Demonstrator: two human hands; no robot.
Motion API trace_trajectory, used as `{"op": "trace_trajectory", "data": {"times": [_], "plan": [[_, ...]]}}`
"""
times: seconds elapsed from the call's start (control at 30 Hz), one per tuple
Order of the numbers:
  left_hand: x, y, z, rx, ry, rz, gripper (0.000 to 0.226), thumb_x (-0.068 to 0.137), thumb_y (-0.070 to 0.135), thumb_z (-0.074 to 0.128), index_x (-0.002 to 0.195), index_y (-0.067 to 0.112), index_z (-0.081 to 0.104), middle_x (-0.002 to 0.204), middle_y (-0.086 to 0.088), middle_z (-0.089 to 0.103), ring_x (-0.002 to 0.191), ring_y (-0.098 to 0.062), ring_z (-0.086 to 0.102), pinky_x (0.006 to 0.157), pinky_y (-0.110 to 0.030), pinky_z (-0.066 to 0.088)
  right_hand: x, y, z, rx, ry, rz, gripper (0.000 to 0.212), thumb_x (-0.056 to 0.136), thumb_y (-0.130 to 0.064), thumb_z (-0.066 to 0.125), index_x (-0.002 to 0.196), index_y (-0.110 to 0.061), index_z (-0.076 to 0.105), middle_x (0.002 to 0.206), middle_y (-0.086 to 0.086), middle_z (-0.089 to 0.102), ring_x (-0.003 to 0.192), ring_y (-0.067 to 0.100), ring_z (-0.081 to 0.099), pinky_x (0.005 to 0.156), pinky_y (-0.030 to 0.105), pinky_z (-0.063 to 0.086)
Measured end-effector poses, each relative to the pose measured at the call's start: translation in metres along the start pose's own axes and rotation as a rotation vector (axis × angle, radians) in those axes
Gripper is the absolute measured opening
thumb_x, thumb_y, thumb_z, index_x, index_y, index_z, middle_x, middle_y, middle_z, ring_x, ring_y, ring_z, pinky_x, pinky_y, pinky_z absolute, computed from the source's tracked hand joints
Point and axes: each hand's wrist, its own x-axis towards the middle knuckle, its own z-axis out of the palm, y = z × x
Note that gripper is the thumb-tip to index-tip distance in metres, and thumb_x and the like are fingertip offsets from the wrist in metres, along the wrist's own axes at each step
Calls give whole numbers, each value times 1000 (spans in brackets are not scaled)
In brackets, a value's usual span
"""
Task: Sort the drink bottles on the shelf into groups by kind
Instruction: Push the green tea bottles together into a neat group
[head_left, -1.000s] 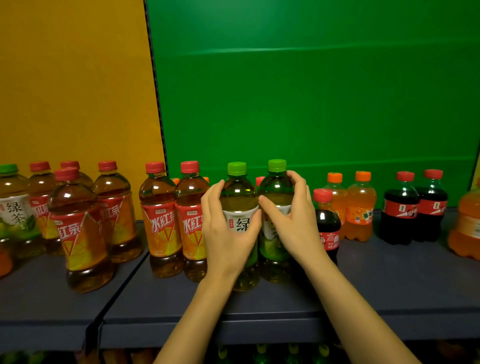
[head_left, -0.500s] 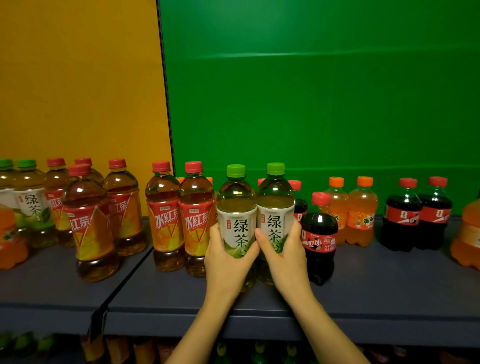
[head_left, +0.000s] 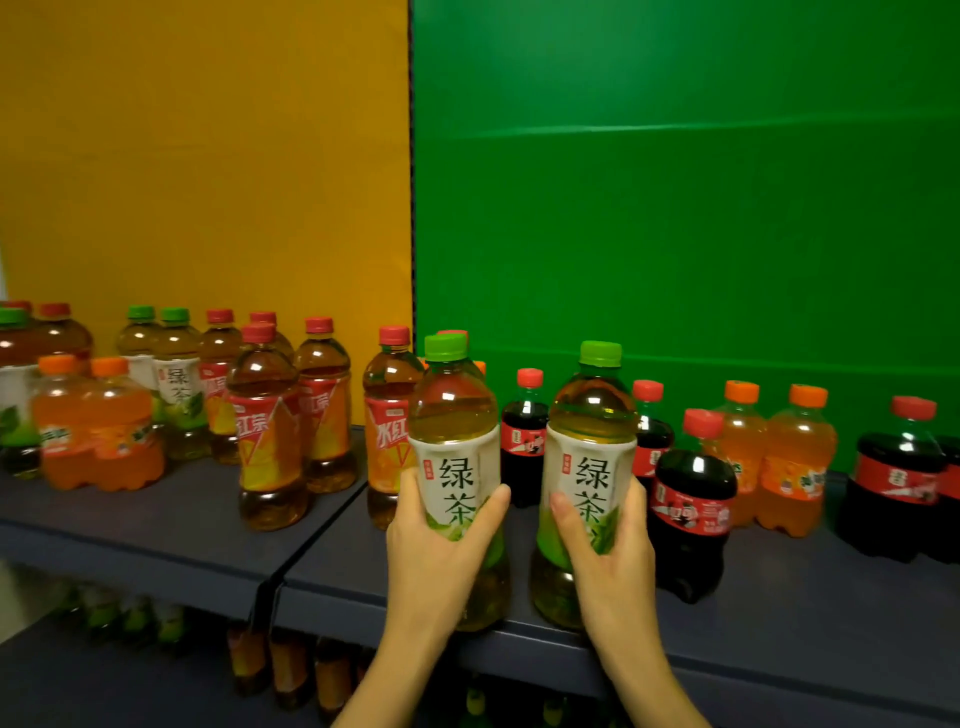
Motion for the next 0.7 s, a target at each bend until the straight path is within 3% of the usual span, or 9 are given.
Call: {"op": "trace_trajectory", "data": {"times": [0.07, 0.17, 0.33, 0.5, 0.6, 0.7], "plan": [[2, 8, -23, -11, 44, -1, 46, 57, 43, 73, 97, 30, 55, 92, 12, 67, 85, 5, 64, 67, -11, 50, -4, -6, 4, 32, -19, -4, 55, 66, -48, 61, 117, -33, 47, 107, -14, 64, 96, -7, 60, 75, 11, 49], [6, 19, -63, 0, 110, 15, 47, 57, 41, 71, 100, 29, 57, 92, 10, 68, 84, 4, 64, 67, -12, 51, -9, -18, 19, 71, -57, -14, 46, 66, -46, 59, 109, -37, 47, 102, -18, 63, 92, -12, 59, 70, 5, 46], [12, 26, -141, 110, 207, 47, 44, 63, 42, 79, 97, 26, 57, 92, 3, 68, 86, -10, 66, 68, -23, 52, -22, -29, 65, 102, -141, -27, 49, 68, -44, 58, 114, -28, 46, 103, -14, 63, 90, -12, 59, 69, 6, 48], [17, 27, -226, 129, 291, 42, 49, 53, 53, 70, 95, 31, 58, 88, 5, 68, 83, -6, 66, 66, -23, 53, -42, -40, 139, 167, -210, -25, 50, 68, -52, 64, 111, -34, 46, 105, -17, 62, 94, -8, 59, 70, 10, 49], [22, 30, -286, 174, 321, 41, 41, 58, 45, 75, 91, 30, 57, 80, 9, 68, 75, -7, 65, 62, -22, 52, -60, -47, 197, 205, -240, -8, 46, 70, -59, 67, 105, -36, 47, 102, -15, 64, 92, -6, 61, 72, 17, 51], [26, 34, -347, 240, 336, 39, 35, 65, 36, 80, 89, 27, 57, 74, 8, 65, 69, -10, 61, 56, -19, 50, -79, -55, 260, 272, -275, 5, 39, 68, -52, 60, 101, -35, 47, 99, -16, 63, 89, -12, 59, 69, 9, 48]]}}
